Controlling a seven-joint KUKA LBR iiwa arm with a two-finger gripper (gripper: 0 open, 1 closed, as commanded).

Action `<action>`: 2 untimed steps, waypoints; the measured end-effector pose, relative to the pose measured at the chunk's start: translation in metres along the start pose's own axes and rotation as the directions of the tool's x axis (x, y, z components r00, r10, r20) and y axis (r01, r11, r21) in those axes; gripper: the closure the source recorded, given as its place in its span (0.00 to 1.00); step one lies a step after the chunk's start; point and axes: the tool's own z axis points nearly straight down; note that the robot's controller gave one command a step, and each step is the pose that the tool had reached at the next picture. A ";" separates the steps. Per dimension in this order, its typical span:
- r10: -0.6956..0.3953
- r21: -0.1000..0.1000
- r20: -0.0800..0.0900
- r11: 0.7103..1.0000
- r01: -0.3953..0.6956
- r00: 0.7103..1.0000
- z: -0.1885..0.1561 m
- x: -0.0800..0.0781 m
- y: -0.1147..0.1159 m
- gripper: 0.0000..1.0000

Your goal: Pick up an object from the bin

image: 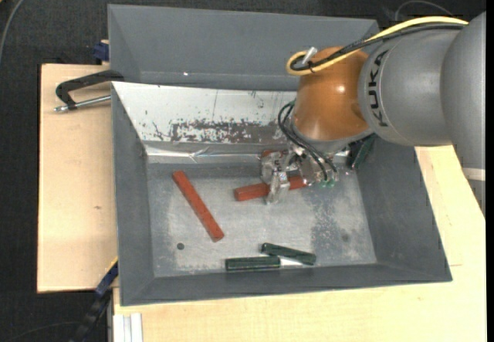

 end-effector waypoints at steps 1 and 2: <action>-0.089 0.001 0.002 0.996 0.089 0.996 -0.129 0.043 -0.010 1.00; -0.089 0.001 0.002 0.996 0.089 0.996 -0.129 0.043 -0.010 0.00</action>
Offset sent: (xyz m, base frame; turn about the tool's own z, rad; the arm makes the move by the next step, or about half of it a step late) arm -0.0425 -0.0188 0.1278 -0.0902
